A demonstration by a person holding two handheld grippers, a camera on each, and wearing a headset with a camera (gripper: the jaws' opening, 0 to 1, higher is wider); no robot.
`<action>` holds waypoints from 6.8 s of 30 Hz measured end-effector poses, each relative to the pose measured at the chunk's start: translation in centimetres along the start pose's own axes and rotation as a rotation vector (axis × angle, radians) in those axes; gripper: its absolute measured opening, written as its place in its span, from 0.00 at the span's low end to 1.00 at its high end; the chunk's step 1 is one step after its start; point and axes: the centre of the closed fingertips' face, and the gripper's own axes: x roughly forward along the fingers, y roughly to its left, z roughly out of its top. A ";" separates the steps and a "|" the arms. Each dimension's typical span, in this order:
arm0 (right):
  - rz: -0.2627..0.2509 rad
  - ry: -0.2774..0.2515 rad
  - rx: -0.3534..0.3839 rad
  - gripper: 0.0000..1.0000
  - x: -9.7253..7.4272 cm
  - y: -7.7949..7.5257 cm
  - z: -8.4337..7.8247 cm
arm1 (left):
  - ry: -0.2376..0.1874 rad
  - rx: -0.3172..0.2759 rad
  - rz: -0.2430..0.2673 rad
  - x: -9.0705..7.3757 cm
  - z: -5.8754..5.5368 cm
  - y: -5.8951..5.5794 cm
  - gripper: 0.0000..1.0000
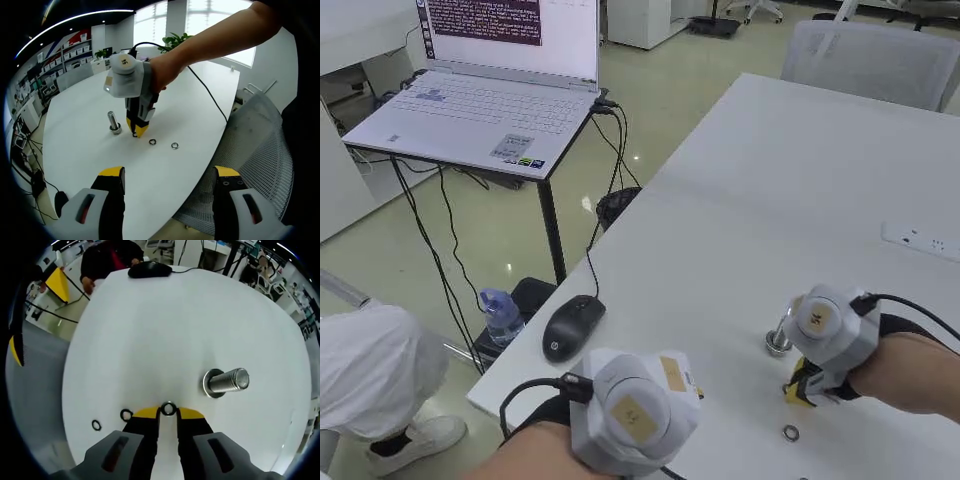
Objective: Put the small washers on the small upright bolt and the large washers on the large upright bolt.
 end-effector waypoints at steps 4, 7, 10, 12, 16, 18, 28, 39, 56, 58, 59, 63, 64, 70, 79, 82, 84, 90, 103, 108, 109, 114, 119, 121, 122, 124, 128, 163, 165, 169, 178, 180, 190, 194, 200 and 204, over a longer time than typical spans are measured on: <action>-0.004 0.008 -0.003 0.14 0.1 -0.1 0.0 | 0.002 0.002 -0.001 0.0 0.0 -0.1 0.70; -0.004 0.007 0.007 0.14 0.1 -0.1 0.0 | 0.005 0.000 0.001 -0.1 -0.1 -0.1 0.70; -0.002 0.002 0.014 0.13 0.1 -0.1 0.0 | 0.007 0.001 0.001 -0.1 -0.2 -0.2 0.69; -0.005 -0.003 0.018 0.13 0.1 -0.1 0.0 | 0.009 -0.001 0.001 -0.2 -0.2 -0.2 0.69; -0.003 -0.014 0.041 0.13 -0.3 0.1 -0.2 | 0.007 -0.001 0.006 -0.4 -0.1 -0.1 0.69; -0.003 -0.021 0.054 0.13 -1.0 0.2 -0.5 | 0.005 0.001 0.013 -0.4 -0.1 0.1 0.69; -0.032 -0.051 0.142 0.13 -6.1 0.1 -3.6 | 0.005 0.001 0.019 -0.4 0.1 0.6 0.72; -0.058 -0.031 0.231 0.13 -8.7 -0.7 -8.6 | -0.003 0.006 0.016 0.2 0.9 1.1 0.73; -0.082 -0.045 0.231 0.13 -9.3 -2.9 -8.6 | 0.016 -0.001 0.036 0.8 0.3 2.1 0.78; -0.086 -0.047 0.224 0.13 -9.2 -3.4 -8.3 | 0.037 0.001 0.036 1.0 -0.1 2.2 0.80; -0.090 -0.049 0.220 0.13 -9.2 -3.7 -8.1 | 0.048 0.002 0.037 1.1 -0.4 2.2 0.81; -0.096 -0.055 0.212 0.13 -9.2 -4.2 -7.5 | 0.053 -0.005 0.038 1.1 -0.5 2.2 0.85; -0.095 -0.055 0.210 0.13 -9.2 -4.3 -7.4 | 0.050 -0.008 0.038 1.2 -0.5 2.2 0.86; -0.097 -0.052 0.195 0.13 -8.9 -4.8 -6.9 | 0.048 -0.013 0.034 1.4 -0.3 2.0 0.88; -0.091 -0.025 0.176 0.13 -8.3 -5.3 -6.7 | 0.046 -0.019 0.031 1.7 -0.3 1.9 0.92; -0.086 -0.024 0.176 0.13 -8.3 -5.1 -6.5 | 0.045 -0.022 0.026 1.8 -0.3 1.8 0.91; -0.081 -0.019 0.176 0.13 -8.3 -4.9 -6.4 | 0.047 -0.019 0.022 1.8 -0.3 1.8 0.90; -0.074 -0.014 0.185 0.13 -8.6 -4.4 -6.1 | 0.044 -0.023 0.019 1.8 -0.3 1.9 0.88; -0.067 0.000 0.180 0.13 -8.3 -4.4 -6.7 | 0.046 -0.024 0.017 1.8 -0.5 2.0 0.85; -0.059 0.007 0.183 0.13 -7.5 -4.5 -7.0 | 0.047 -0.027 0.016 1.7 -0.6 1.9 0.84; -0.057 0.010 0.185 0.13 -7.4 -4.6 -7.1 | 0.047 -0.028 0.017 1.7 -0.6 1.9 0.84; -0.048 0.013 0.191 0.13 -6.8 -4.5 -7.3 | 0.016 -0.043 0.035 1.4 0.2 2.2 0.84; -0.046 0.014 0.188 0.13 -6.1 -4.7 -7.4 | 0.008 -0.042 0.045 1.5 0.4 2.5 0.84; -0.044 0.018 0.188 0.13 -5.9 -4.6 -7.5 | 0.014 -0.040 0.046 1.6 0.3 2.6 0.84; -0.042 0.020 0.186 0.13 -5.7 -4.6 -7.5 | 0.016 -0.038 0.047 1.6 0.3 2.6 0.84; -0.038 0.020 0.186 0.13 -5.4 -4.5 -7.5 | 0.015 -0.041 0.047 1.7 0.3 2.7 0.84; -0.032 0.027 0.181 0.13 -4.7 -4.3 -7.7 | 0.018 -0.041 0.044 1.8 0.1 2.6 0.84; -0.029 0.056 0.142 0.19 -2.8 -4.9 -7.9 | 0.053 -0.036 0.004 1.5 -0.8 2.5 0.75; -0.024 0.063 0.139 0.20 -2.7 -4.8 -8.0 | 0.054 -0.034 0.005 1.5 -0.8 2.5 0.75; -0.032 0.051 0.136 0.21 -2.8 -4.9 -7.8 | 0.051 -0.036 0.007 1.4 -0.9 2.5 0.75; -0.040 0.009 0.131 0.23 -3.9 -5.3 -6.9 | 0.056 -0.034 0.005 1.3 -1.0 2.2 0.76; -0.041 -0.004 0.109 0.23 -4.2 -5.1 -6.4 | 0.054 -0.034 0.005 1.3 -0.9 2.2 0.76; -0.030 -0.033 0.030 0.24 -4.8 -3.6 -4.2 | 0.048 -0.025 0.016 0.6 -0.4 2.2 0.76; -0.028 -0.045 0.016 0.25 -5.1 -2.9 -3.5 | 0.047 -0.020 0.017 0.3 -0.4 2.2 0.76; 0.000 -0.076 -0.010 0.27 -5.3 -1.2 -2.3 | 0.045 -0.018 0.018 0.1 -0.4 2.0 0.76; 0.006 -0.077 -0.032 0.27 -5.3 -0.2 -1.8 | 0.043 -0.014 0.016 0.0 -0.2 1.7 0.76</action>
